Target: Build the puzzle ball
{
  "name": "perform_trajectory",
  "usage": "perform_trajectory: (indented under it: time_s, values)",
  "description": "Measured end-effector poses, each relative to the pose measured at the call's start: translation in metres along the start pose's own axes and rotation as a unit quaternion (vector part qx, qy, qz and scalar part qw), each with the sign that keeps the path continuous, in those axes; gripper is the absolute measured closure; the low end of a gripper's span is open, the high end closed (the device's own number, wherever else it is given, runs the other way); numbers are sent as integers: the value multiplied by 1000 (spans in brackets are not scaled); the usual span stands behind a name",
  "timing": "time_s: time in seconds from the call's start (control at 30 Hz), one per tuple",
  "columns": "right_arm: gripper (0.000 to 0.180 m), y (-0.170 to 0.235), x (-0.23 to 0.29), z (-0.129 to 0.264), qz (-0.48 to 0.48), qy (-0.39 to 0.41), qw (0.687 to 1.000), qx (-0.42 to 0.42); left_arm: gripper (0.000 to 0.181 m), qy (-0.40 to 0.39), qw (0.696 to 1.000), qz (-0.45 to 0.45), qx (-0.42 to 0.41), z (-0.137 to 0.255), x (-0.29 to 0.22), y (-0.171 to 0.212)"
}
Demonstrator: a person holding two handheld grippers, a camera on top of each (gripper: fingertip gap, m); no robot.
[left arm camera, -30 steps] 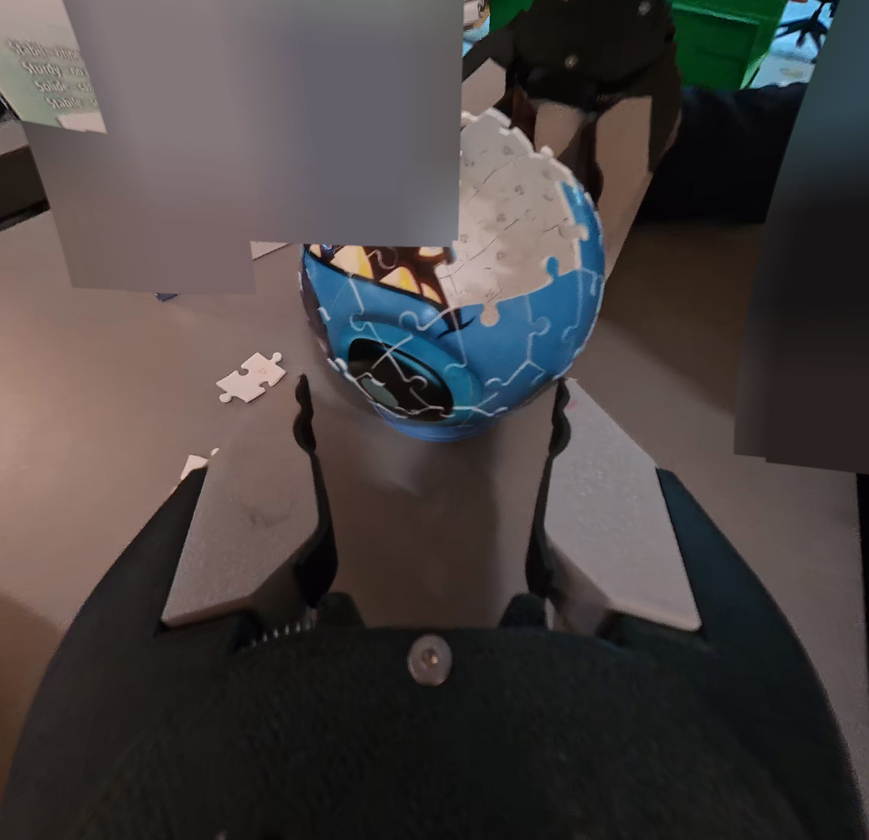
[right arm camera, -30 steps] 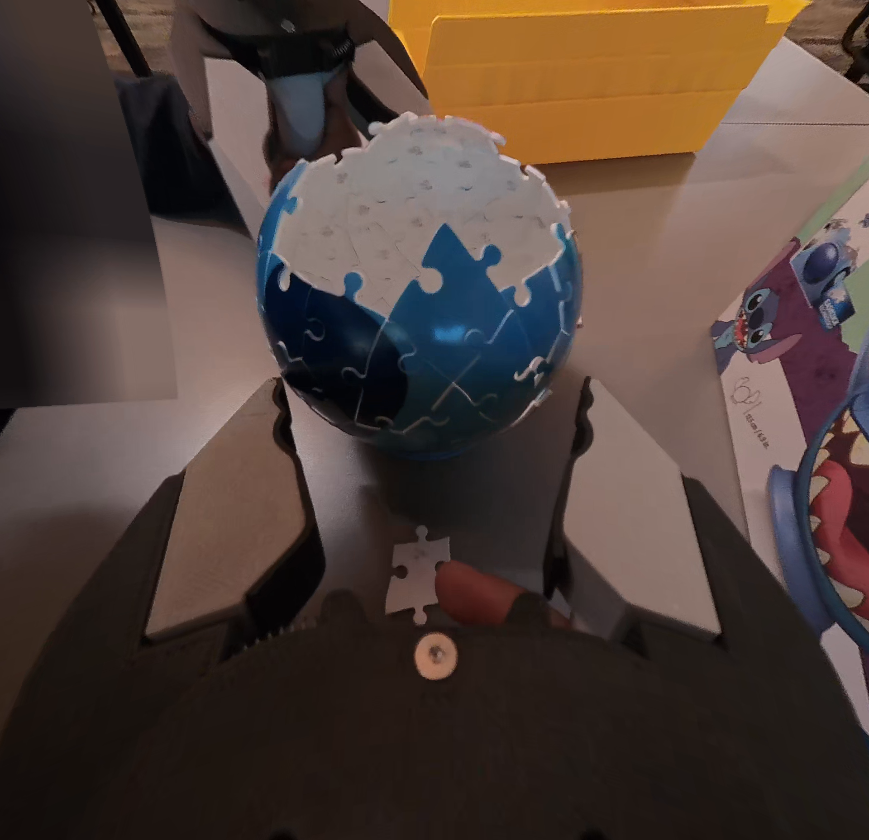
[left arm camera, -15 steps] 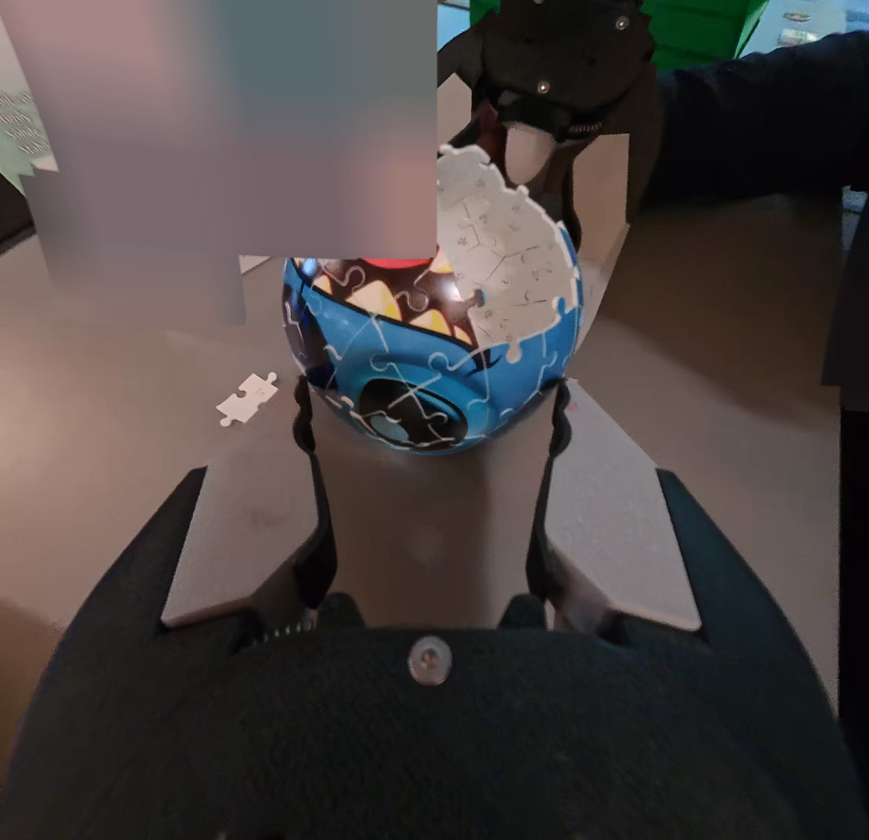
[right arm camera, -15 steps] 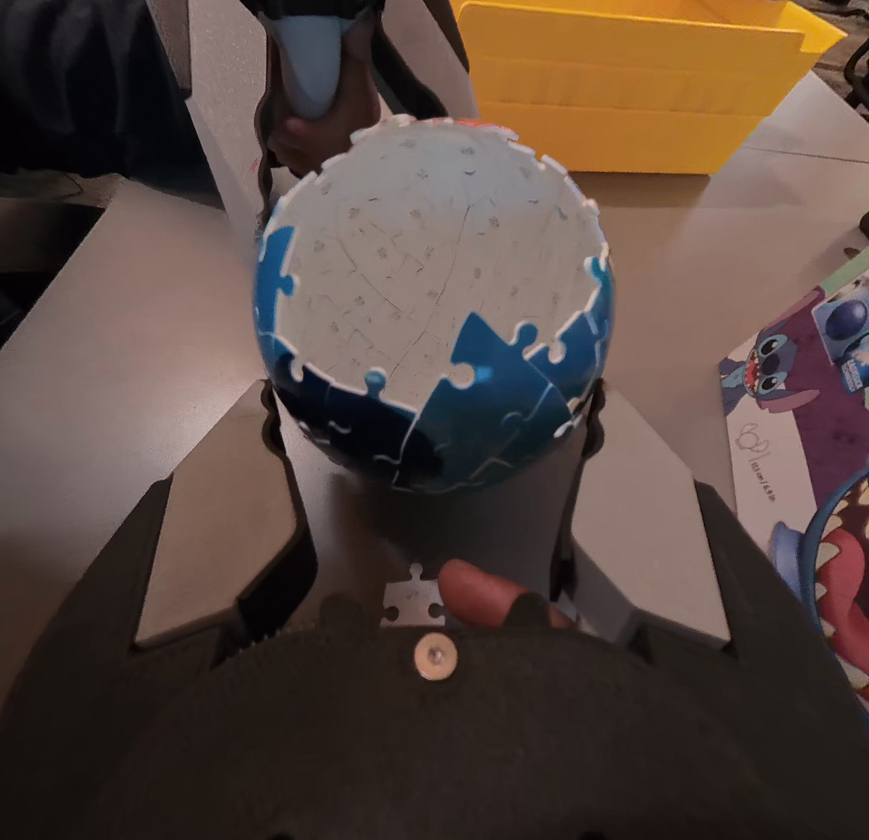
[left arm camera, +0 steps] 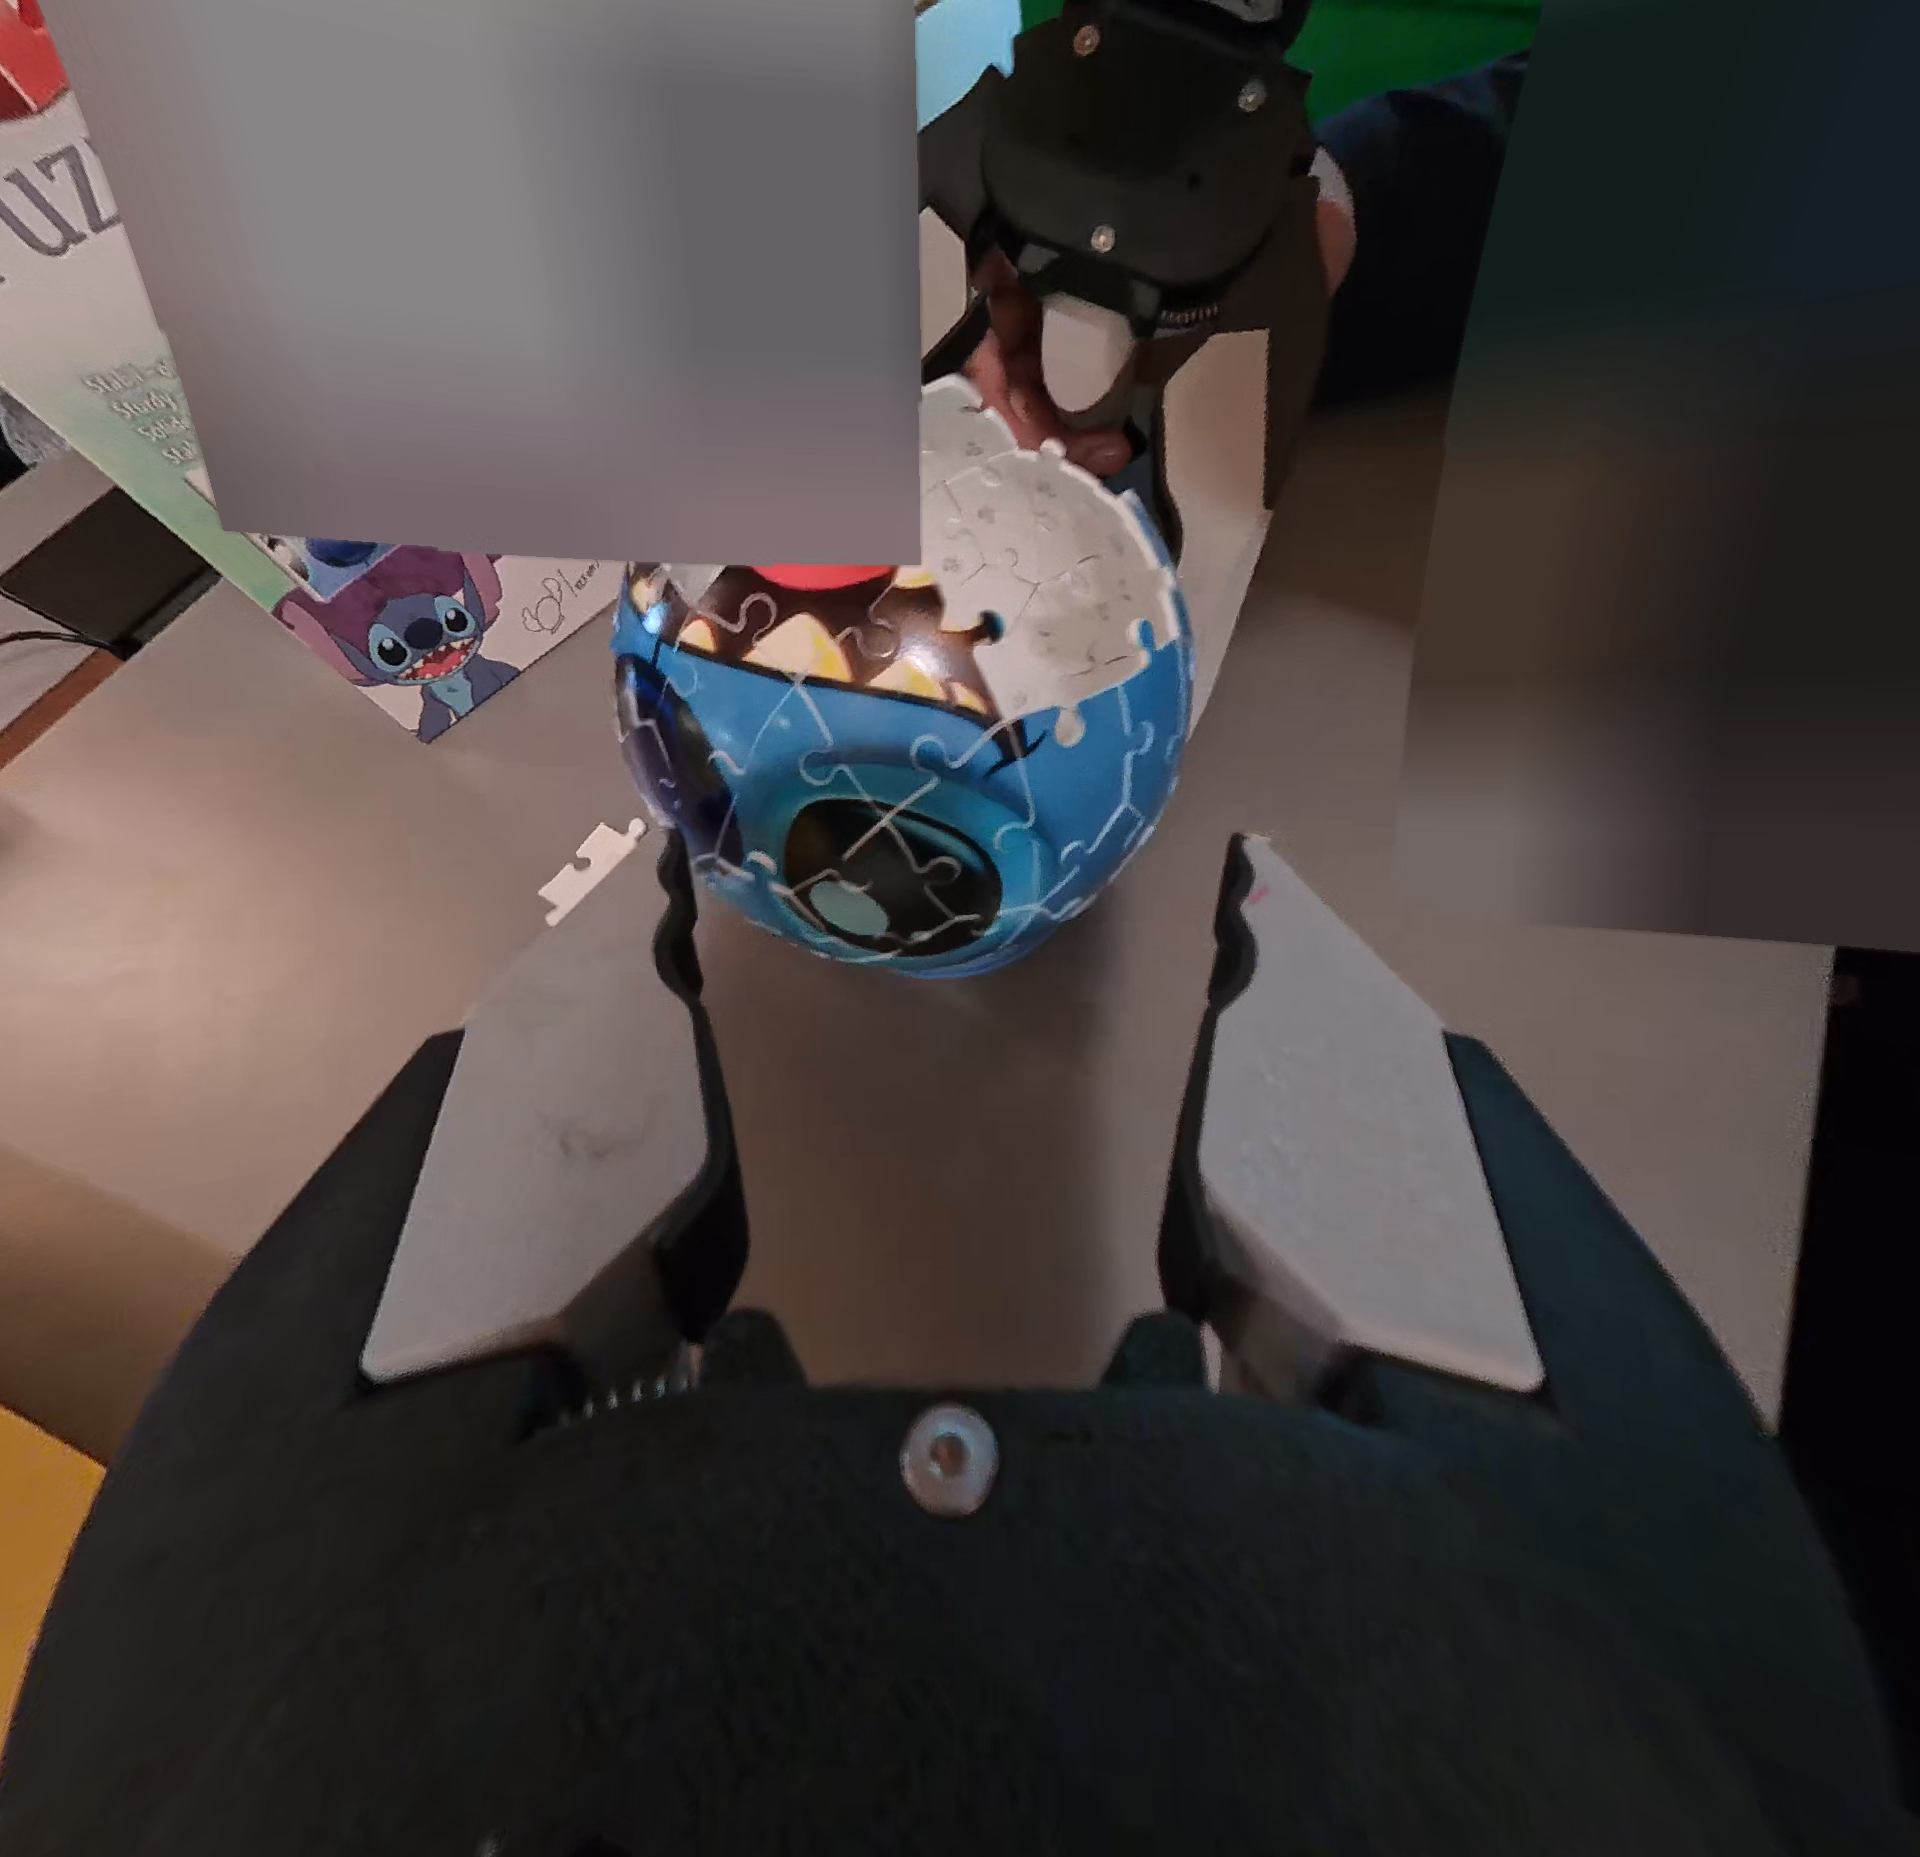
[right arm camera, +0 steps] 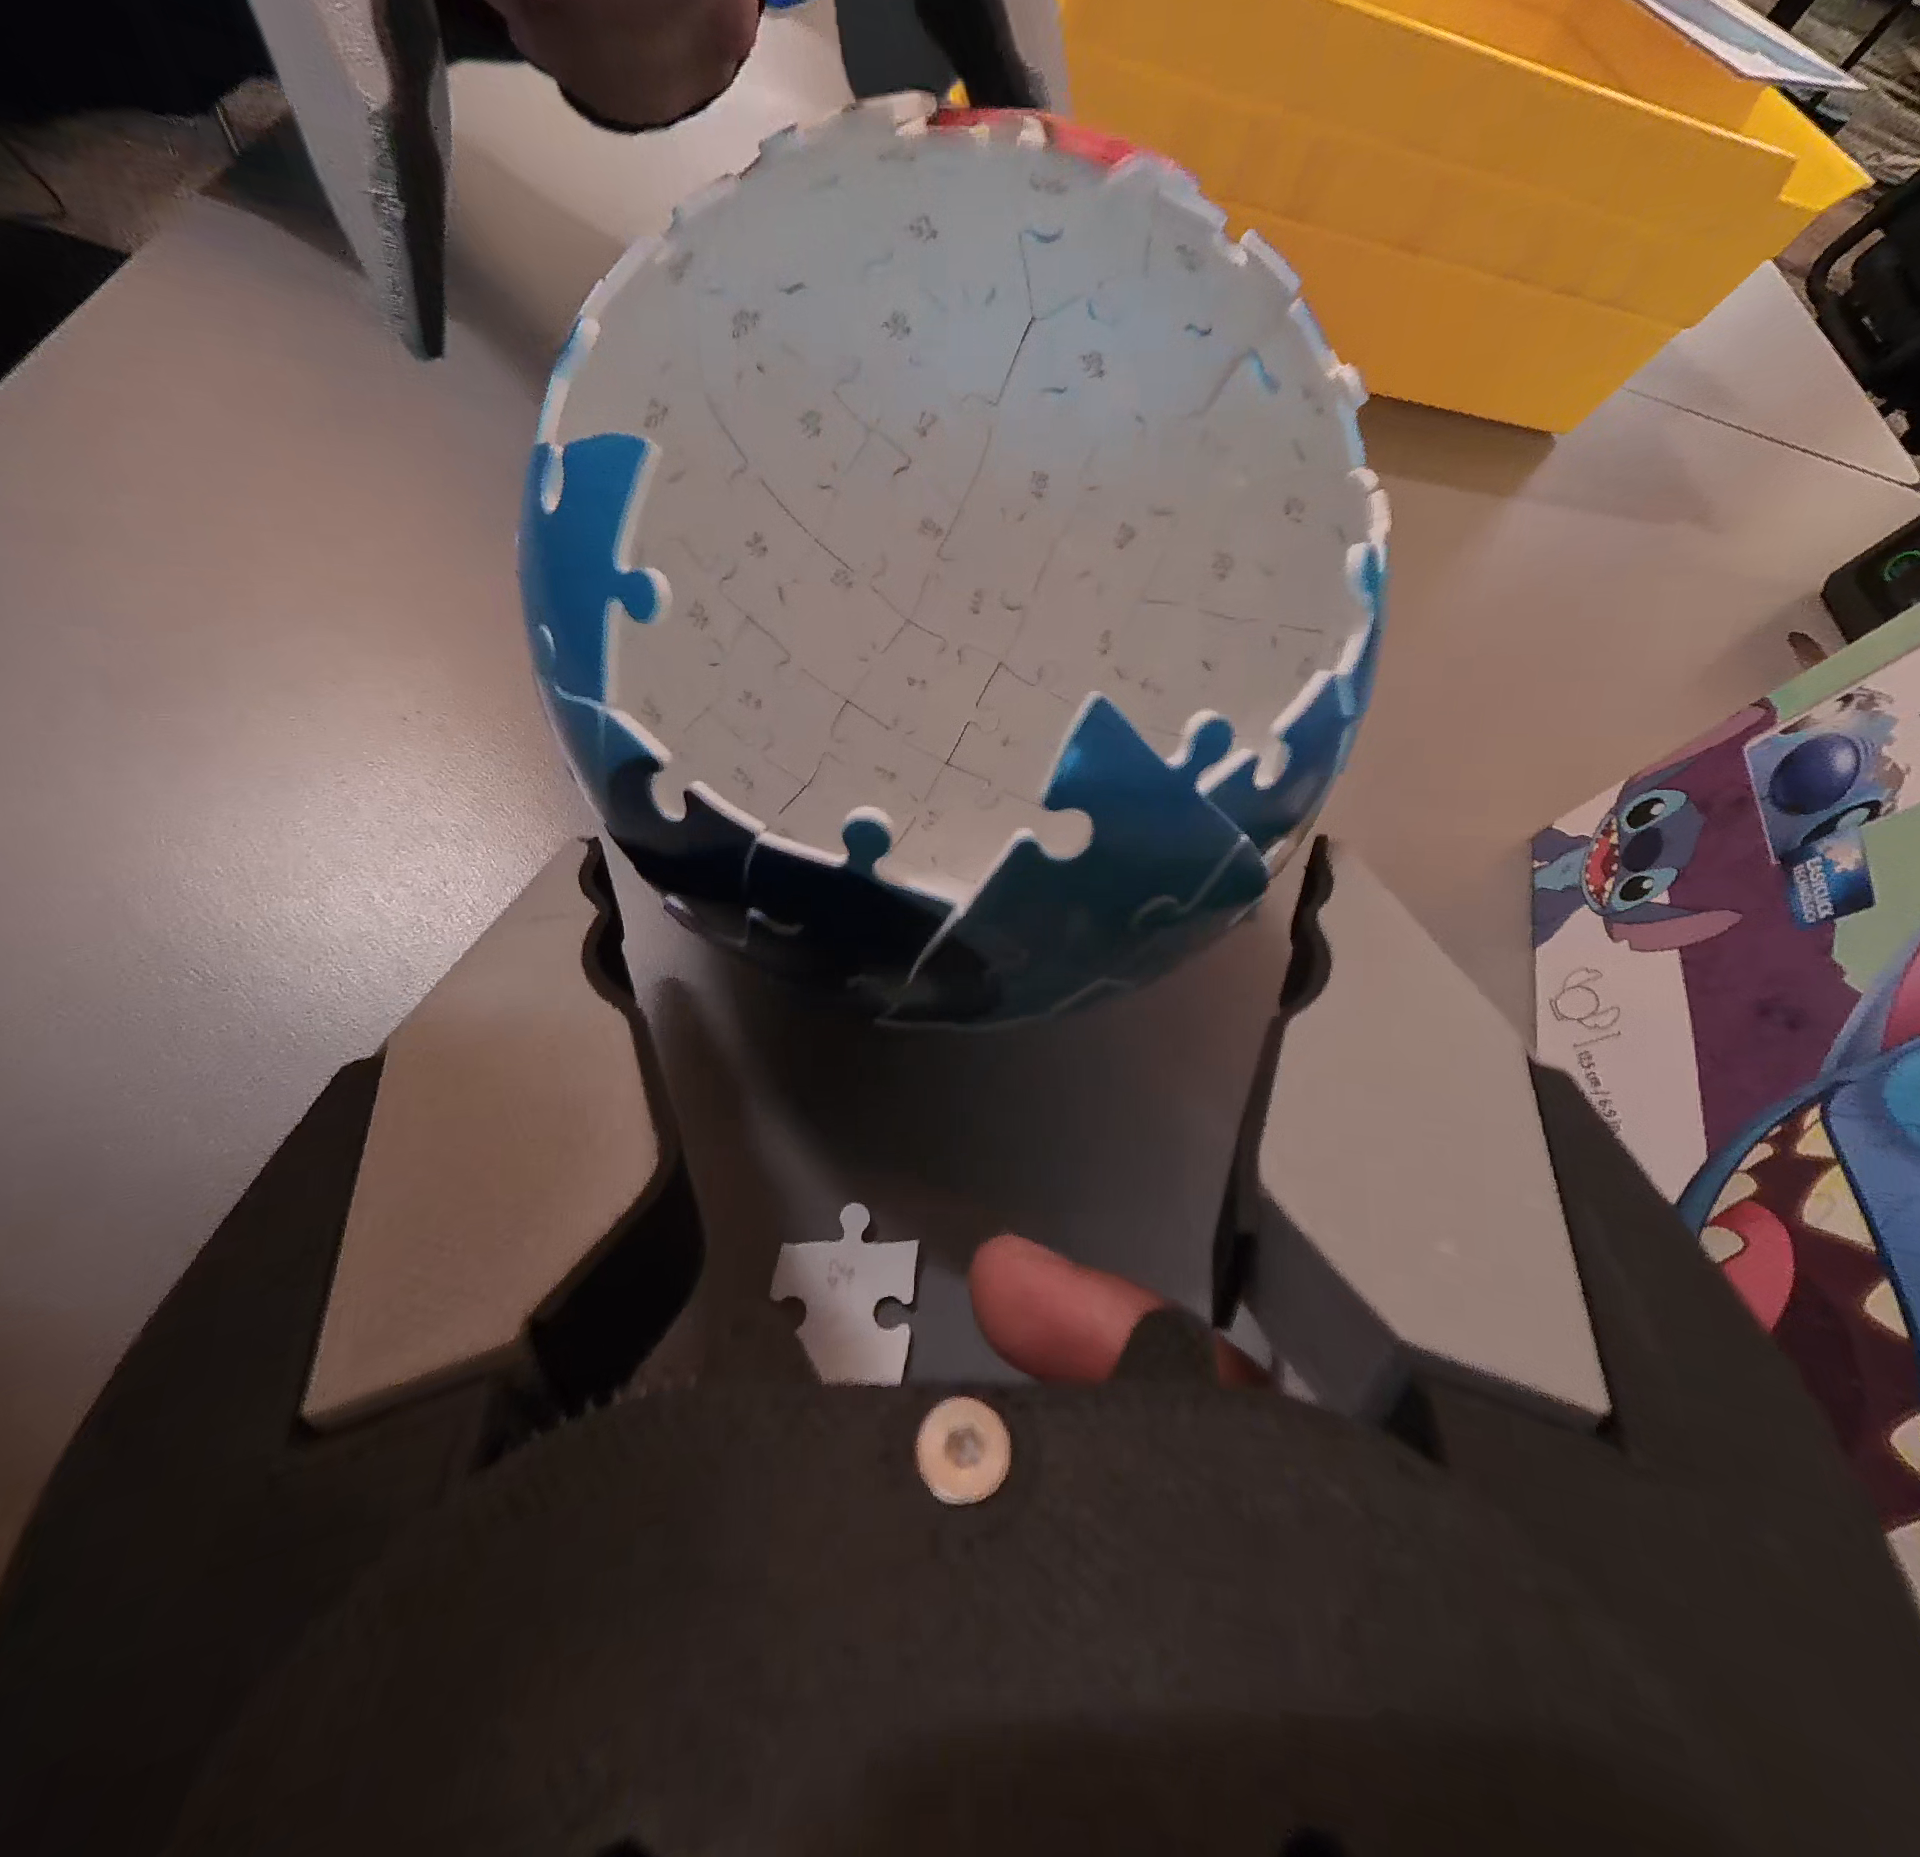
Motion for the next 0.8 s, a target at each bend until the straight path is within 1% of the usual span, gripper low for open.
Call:
perform_trajectory:
  time_s: [0.17,0.33,0.47,0.6,0.67,0.8]
  values:
    - [54,2,0,4,-4,0,1000,4,79,28,999,35,14,-8,11,8]
    - [55,3,-2,9,-27,-4,1000,-8,77,48,998,38,23,-17,13,15]
    - [56,3,-3,7,-33,-12,999,-15,73,35,999,29,27,-20,10,16]
    - [55,-2,-1,-1,-20,-22,999,-21,73,19,999,23,31,-17,5,16]
    - [51,-2,-1,-3,-8,-21,1000,-19,73,13,999,20,29,-15,1,14]
    - [51,-1,-1,-3,3,-22,1000,-12,72,6,999,21,24,-9,-5,11]
Point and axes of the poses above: each gripper's, where its closed fingertips meet, z back along the fingers, y out of its underside, x = y × z across the jaws, the point moved 5 cm from there along z, back along the fingers, and after that the axes turned 9 degrees about z, right-handed, at the moved point
